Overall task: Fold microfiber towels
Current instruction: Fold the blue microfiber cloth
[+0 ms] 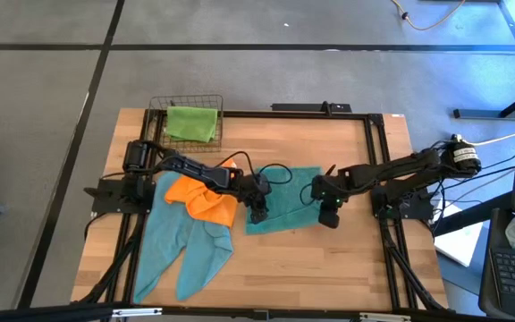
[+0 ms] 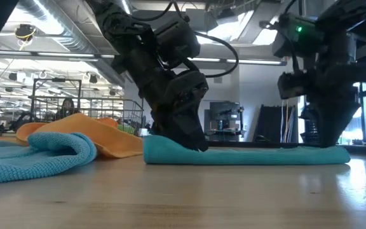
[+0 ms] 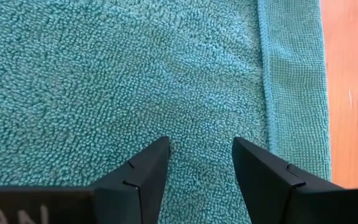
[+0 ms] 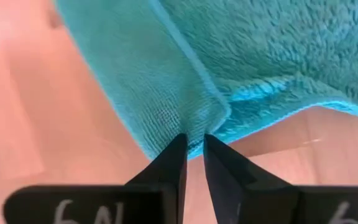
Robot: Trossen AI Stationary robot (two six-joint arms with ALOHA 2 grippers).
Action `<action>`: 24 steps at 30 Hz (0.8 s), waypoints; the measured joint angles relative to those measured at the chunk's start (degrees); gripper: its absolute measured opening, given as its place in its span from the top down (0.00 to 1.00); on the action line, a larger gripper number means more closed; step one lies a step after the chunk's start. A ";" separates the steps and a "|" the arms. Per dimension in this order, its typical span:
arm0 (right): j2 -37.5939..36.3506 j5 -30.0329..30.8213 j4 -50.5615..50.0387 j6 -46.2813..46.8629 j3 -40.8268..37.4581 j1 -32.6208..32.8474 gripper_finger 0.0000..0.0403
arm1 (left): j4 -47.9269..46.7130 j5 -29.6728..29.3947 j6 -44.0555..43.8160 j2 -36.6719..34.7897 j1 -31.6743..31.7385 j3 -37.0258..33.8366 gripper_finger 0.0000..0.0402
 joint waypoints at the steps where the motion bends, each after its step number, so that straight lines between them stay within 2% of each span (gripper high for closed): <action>1: -0.78 -1.00 -0.12 0.01 -0.07 0.25 0.86 | -0.25 0.00 0.03 -0.01 -0.07 0.00 0.56; 7: -2.75 -13.10 -0.92 2.13 -4.40 2.03 0.86 | -0.41 -0.25 0.09 -0.02 0.08 0.00 0.56; 10: -2.92 -13.36 -2.55 3.60 -6.04 2.92 0.86 | -0.47 0.01 0.08 0.00 0.32 -0.02 0.56; 15: -6.83 -6.72 -2.91 4.22 -4.12 3.17 0.87 | -0.58 0.46 -0.14 0.00 0.29 -0.07 0.56; 21: -12.22 12.97 -0.20 0.61 -2.56 3.15 0.94 | -0.74 0.69 -0.92 0.00 -0.54 -0.07 0.56; 24: -12.17 14.75 4.59 0.17 -5.49 3.16 0.97 | -0.74 0.94 -1.51 0.00 -0.59 -0.07 0.56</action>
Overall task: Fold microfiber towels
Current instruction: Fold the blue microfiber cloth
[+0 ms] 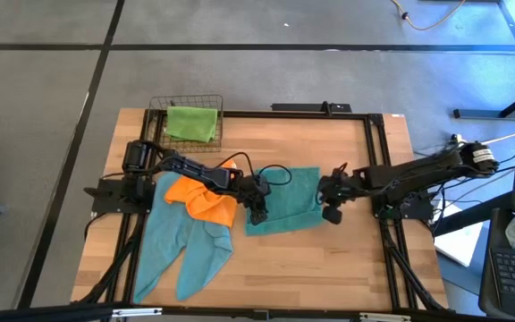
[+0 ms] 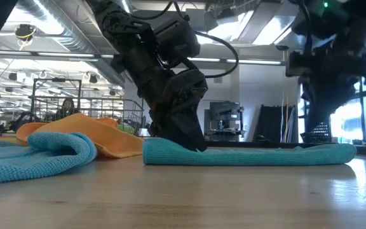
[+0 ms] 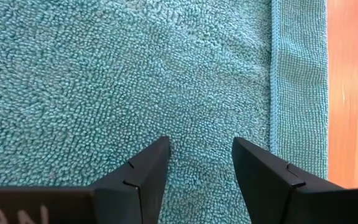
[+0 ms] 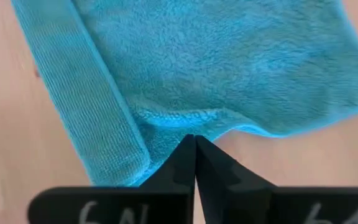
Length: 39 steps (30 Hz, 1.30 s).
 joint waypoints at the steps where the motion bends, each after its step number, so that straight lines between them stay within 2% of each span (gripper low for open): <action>1: 0.16 -0.82 2.70 -0.25 -1.25 0.01 0.98 | 0.00 0.01 0.00 0.02 0.00 -0.02 0.56; 6: 0.67 -5.67 14.76 0.10 -6.72 0.08 0.97 | 0.06 -0.60 -0.01 0.04 0.02 -0.04 0.56; 14: 1.42 -7.57 11.36 4.51 -10.85 0.01 0.99 | -0.13 -1.16 -0.02 0.07 0.02 -0.04 0.56; 21: 1.07 -10.68 9.12 5.94 -10.40 -0.01 0.97 | -0.26 -1.16 -0.35 0.09 0.02 -0.05 0.56; 24: 1.21 -10.12 6.90 5.99 -8.43 0.11 0.98 | 0.33 -1.16 -0.40 -0.05 0.02 -0.11 0.56; 31: 1.43 -1.21 9.64 4.42 -6.57 0.08 0.98 | 1.28 -1.85 -0.16 -0.61 1.43 1.62 0.56; 39: 5.40 -1.06 20.00 7.48 -10.61 0.08 0.96 | 2.21 -4.31 1.87 -0.72 3.66 6.53 0.56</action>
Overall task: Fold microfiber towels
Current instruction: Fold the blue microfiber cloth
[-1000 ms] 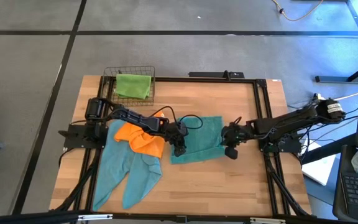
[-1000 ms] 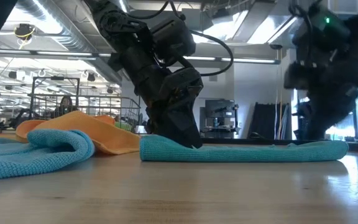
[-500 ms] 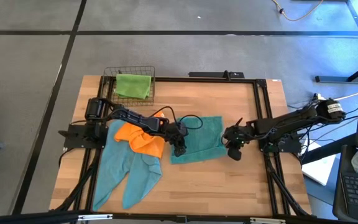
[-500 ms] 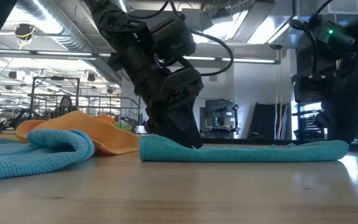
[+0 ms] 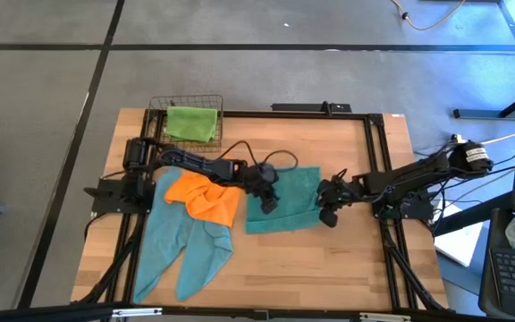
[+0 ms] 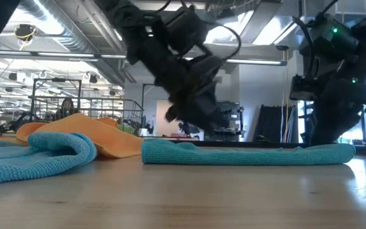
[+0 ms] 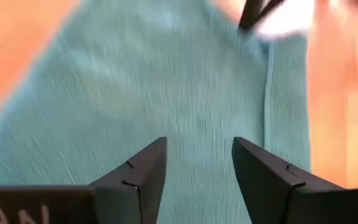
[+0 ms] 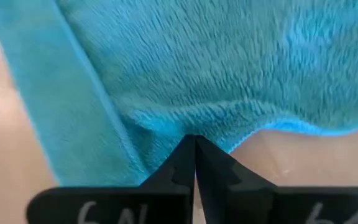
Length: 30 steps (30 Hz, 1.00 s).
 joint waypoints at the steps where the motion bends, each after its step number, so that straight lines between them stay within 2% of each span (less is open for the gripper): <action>1: 0.54 -0.01 0.64 0.05 -0.17 0.00 0.96 | 0.18 -0.14 0.81 0.00 0.36 1.19 0.56; 5: 2.23 -0.67 1.24 -0.23 -0.03 -0.04 0.96 | 7.56 -2.08 4.14 1.76 0.96 4.08 0.56; 9: 2.29 -0.99 1.35 0.07 0.00 -0.07 0.96 | 10.73 -0.96 3.50 7.61 1.56 7.04 0.56; 13: 2.40 -3.49 1.53 0.07 0.64 -0.05 0.96 | 8.38 2.34 2.36 13.37 1.40 10.89 0.56; 17: 2.38 -7.69 0.97 0.18 0.83 -0.05 0.96 | 3.68 3.07 1.26 16.25 0.39 13.99 0.56; 20: 2.35 -9.86 -0.93 0.94 0.94 0.00 0.96 | 0.63 2.98 1.26 16.48 -0.09 14.76 0.56; 26: 2.25 -10.39 -4.39 1.42 1.07 -0.01 0.96 | -1.31 2.38 2.28 16.46 -0.21 14.82 0.56; 30: 2.16 -14.94 -6.11 4.07 1.11 -0.07 0.96 | -1.36 2.50 1.86 16.51 0.17 14.76 0.56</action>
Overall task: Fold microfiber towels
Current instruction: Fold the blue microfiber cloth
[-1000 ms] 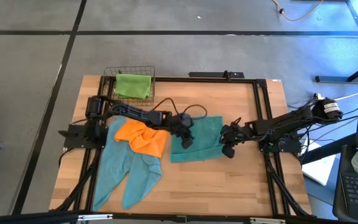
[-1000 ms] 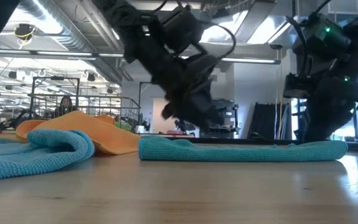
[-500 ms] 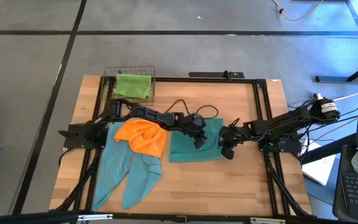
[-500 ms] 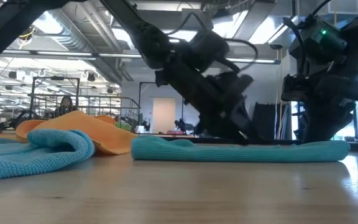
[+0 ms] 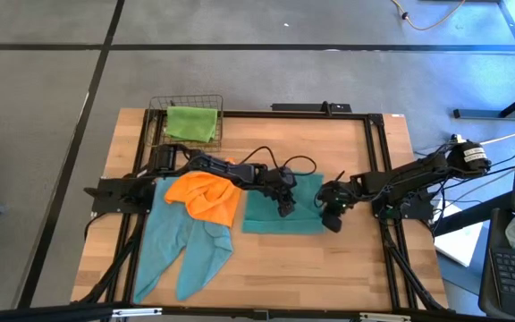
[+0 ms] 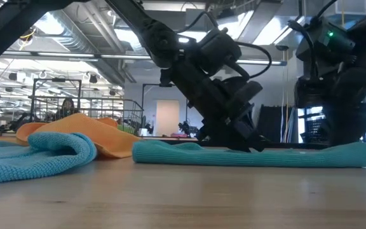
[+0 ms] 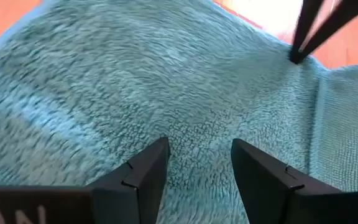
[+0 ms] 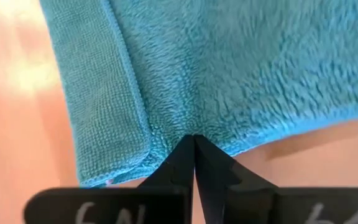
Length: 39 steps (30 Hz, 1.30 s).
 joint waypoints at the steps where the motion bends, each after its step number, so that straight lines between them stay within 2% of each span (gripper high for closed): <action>1: 0.00 -1.21 -0.33 1.00 0.00 0.00 0.96 | 0.00 0.00 -0.46 0.02 0.02 0.00 0.56; 4: 0.07 -3.38 -0.74 3.34 -0.06 0.00 0.96 | 0.02 -0.04 -0.69 0.06 0.02 -0.02 0.56; 12: 0.00 -3.87 -2.33 3.16 1.10 0.03 0.98 | -1.20 2.52 -1.08 0.23 0.15 1.53 0.56; 16: -0.86 -3.68 -4.47 1.07 3.06 0.07 0.99 | -4.48 4.12 -1.01 0.65 -0.05 4.99 0.56; 20: -1.83 -3.05 -6.34 0.10 5.36 0.07 0.94 | -8.70 4.43 1.58 0.71 -0.11 10.31 0.56; 24: -1.83 -0.34 -7.90 -1.84 7.83 0.07 0.87 | -15.74 5.72 4.46 0.59 -0.04 14.89 0.56; 27: -1.90 4.79 -8.02 -4.06 9.46 0.03 0.83 | -22.17 5.97 5.76 0.54 -0.60 17.69 0.56; 30: -1.90 9.12 -9.00 -5.71 10.98 -0.09 0.80 | -31.65 6.15 7.88 0.54 -1.41 20.06 0.56; 32: -1.92 9.94 -11.24 -6.11 12.32 -0.09 0.80 | -38.22 6.05 9.92 0.54 -2.03 21.40 0.56; 35: -1.92 9.90 -15.23 -7.43 15.09 -0.09 0.80 | -46.72 3.60 13.76 -0.77 -3.06 21.99 0.56; 39: -1.97 10.80 -21.52 -9.70 19.16 -0.08 0.79 | -51.39 -1.41 15.83 -4.39 -3.54 22.08 0.56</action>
